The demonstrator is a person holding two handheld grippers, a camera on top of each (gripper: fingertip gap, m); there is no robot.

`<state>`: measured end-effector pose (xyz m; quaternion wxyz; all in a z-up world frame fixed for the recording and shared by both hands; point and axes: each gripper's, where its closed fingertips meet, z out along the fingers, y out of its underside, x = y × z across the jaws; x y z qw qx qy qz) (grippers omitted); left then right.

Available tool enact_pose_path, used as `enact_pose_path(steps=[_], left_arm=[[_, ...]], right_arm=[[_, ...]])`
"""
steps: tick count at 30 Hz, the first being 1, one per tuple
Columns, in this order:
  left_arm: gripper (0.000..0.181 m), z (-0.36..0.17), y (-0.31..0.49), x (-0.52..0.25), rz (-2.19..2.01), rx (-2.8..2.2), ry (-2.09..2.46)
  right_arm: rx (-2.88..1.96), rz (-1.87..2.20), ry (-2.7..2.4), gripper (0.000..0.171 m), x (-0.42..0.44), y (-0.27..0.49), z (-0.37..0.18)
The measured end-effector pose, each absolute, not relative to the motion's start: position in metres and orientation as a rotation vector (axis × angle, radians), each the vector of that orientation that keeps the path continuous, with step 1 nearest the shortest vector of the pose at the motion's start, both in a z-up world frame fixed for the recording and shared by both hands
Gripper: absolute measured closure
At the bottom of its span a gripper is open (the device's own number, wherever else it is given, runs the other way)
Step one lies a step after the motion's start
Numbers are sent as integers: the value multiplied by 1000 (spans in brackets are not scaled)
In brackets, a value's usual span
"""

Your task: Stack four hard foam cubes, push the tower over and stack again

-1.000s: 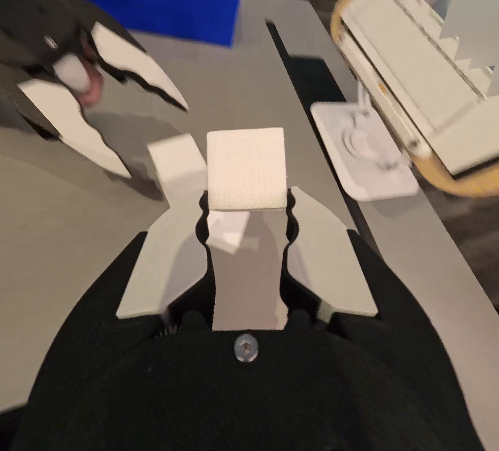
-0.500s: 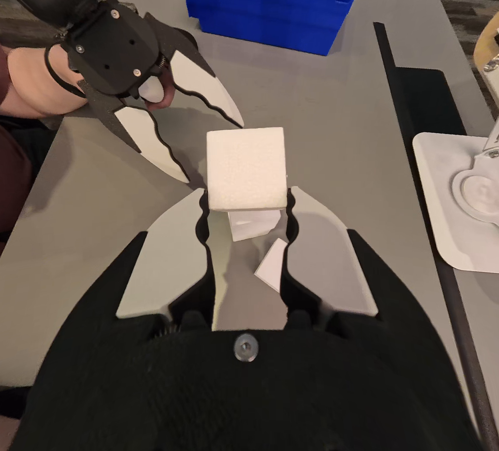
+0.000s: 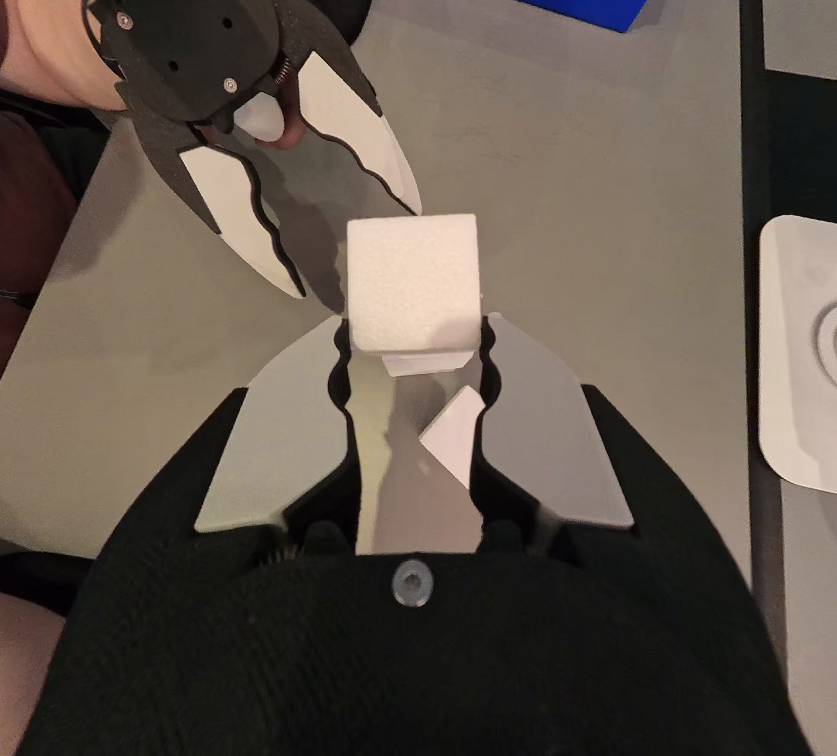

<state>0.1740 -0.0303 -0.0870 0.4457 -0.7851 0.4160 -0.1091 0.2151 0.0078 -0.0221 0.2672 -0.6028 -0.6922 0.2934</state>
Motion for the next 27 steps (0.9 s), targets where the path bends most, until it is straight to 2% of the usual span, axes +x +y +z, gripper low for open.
enact_pose_path(steps=[12,22,27], left_arm=[[96,-92,-31,175,-290,-1966,1039],[96,-102,-28,170,-272,-2001,1041],[96,-113,-30,169,-272,-2030,1053]], right_arm=[[-1641,804,-1899,115,214,10,-32],[-1514,866,-1743,91,234,18,-11],[-1735,839,-1634,95,276,55,-68]])
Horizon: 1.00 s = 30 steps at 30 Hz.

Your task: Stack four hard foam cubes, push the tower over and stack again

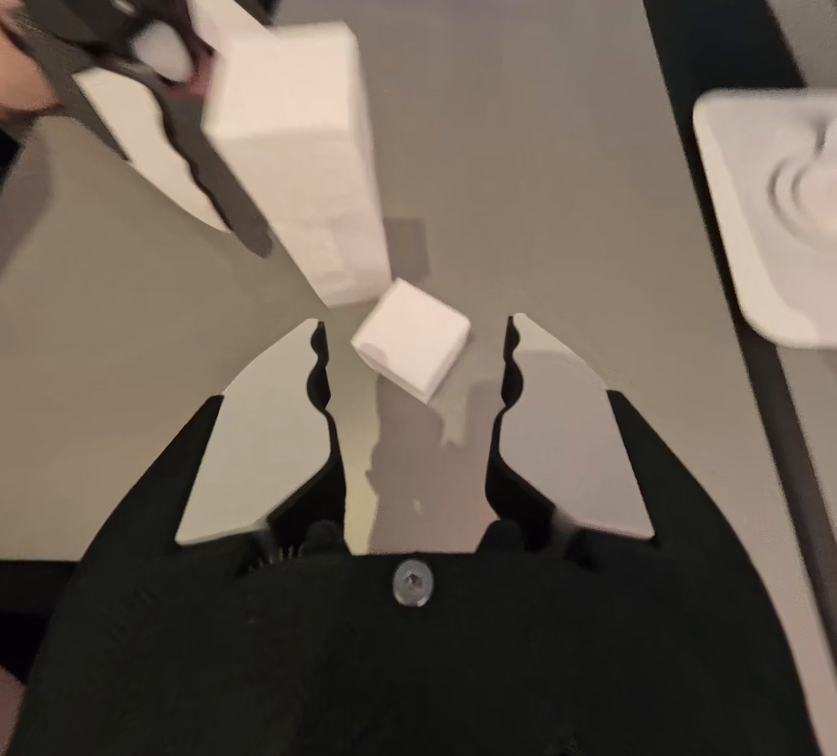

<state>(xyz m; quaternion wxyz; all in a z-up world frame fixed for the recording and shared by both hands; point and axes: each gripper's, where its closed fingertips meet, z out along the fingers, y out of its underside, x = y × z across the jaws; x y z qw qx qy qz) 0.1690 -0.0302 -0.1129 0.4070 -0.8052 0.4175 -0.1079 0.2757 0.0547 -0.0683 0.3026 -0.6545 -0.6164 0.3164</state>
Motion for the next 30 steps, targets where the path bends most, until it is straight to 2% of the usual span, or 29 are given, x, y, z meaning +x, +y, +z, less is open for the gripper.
enact_pose_path(steps=[5,18,25,30], left_arm=[[96,-114,-30,170,-272,-2034,1056],[96,-118,-30,167,-253,-2046,1065],[96,-119,-31,168,-251,-2048,1077],[96,-119,-32,169,-253,-2048,1085]], right_arm=[[-1987,836,-1628,87,277,57,-112],[-2259,594,-1564,85,263,52,-132],[-2303,381,-1558,91,281,64,-134],[-2131,333,-1692,99,278,63,-131]])
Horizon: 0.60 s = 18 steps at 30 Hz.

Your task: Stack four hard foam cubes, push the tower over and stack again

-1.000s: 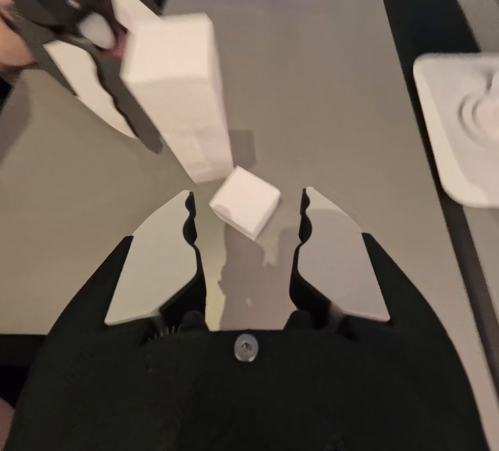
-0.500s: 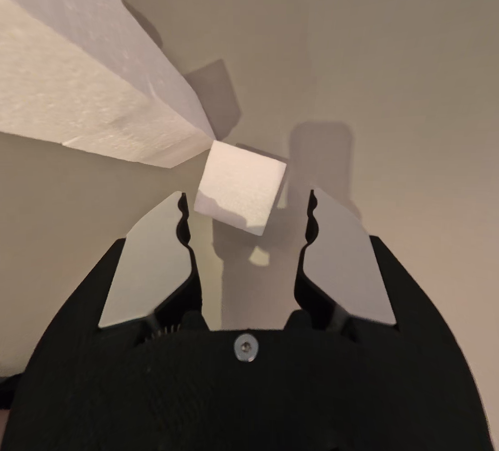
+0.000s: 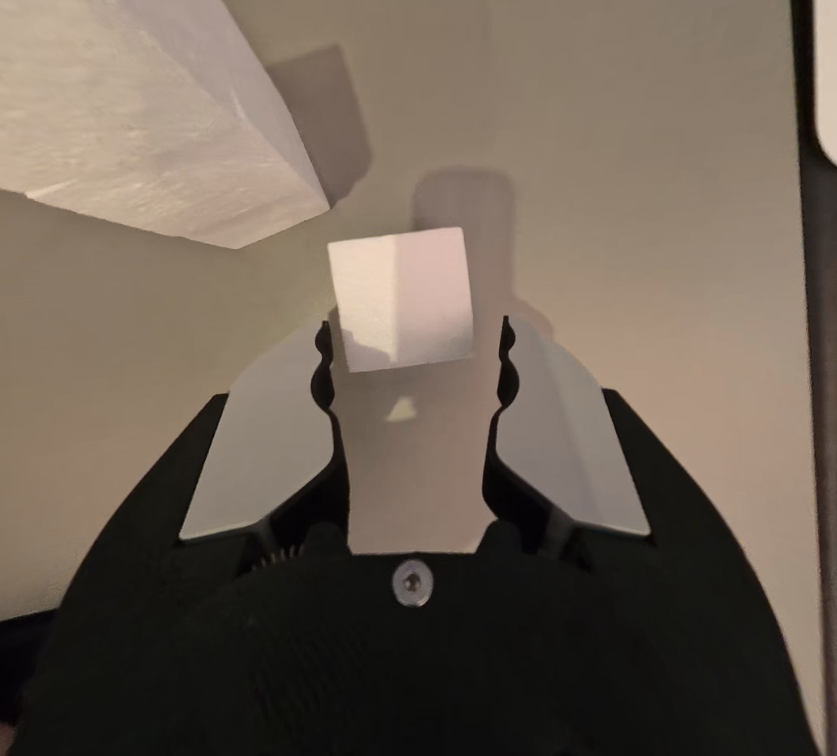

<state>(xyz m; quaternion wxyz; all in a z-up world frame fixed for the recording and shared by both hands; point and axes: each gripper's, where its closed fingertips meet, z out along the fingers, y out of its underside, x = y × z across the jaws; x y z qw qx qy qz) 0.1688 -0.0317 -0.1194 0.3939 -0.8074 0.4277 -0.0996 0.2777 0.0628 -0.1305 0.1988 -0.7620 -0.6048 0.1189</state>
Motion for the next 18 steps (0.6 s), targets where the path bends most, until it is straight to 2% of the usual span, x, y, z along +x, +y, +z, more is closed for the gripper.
enact_pose_path(steps=[4,14,18], left_arm=[[95,-122,-31,167,-249,-2060,1084],[96,-120,-28,162,-241,-2071,1071],[96,-116,-27,160,-253,-2071,1052]], right_arm=[[-2141,258,-1751,111,280,62,-138],[-2141,402,-1640,112,312,69,-122],[-2115,518,-1515,112,327,70,-95]])
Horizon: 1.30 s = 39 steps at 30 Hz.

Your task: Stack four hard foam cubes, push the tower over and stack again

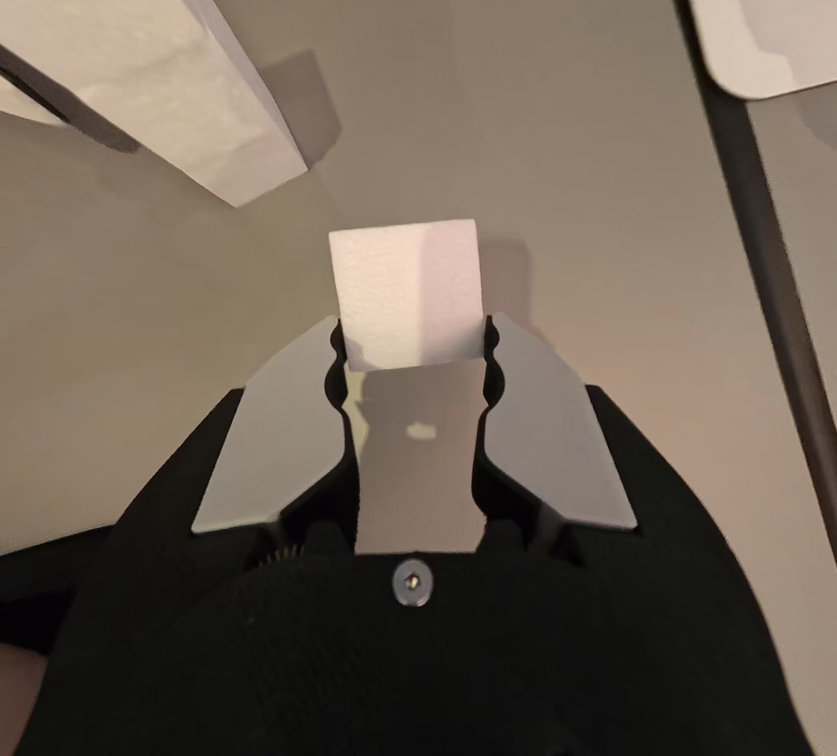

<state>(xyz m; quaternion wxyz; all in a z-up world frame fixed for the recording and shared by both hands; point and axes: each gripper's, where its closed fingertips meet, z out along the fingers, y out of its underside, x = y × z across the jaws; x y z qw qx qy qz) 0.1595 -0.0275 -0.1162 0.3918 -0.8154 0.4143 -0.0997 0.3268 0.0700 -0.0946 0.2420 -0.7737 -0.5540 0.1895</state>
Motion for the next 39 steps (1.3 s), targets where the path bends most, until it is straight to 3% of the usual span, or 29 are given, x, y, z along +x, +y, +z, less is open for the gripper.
enact_pose_path(steps=[10,24,39], left_arm=[[98,-107,-27,156,-272,-2062,1027],[99,-108,-23,156,-303,-2091,1017],[98,-118,-24,155,-281,-2127,1033]], right_arm=[[-1603,761,-1413,112,234,11,63],[-1883,470,-1714,112,223,23,26],[-1857,455,-1804,112,217,13,18]])
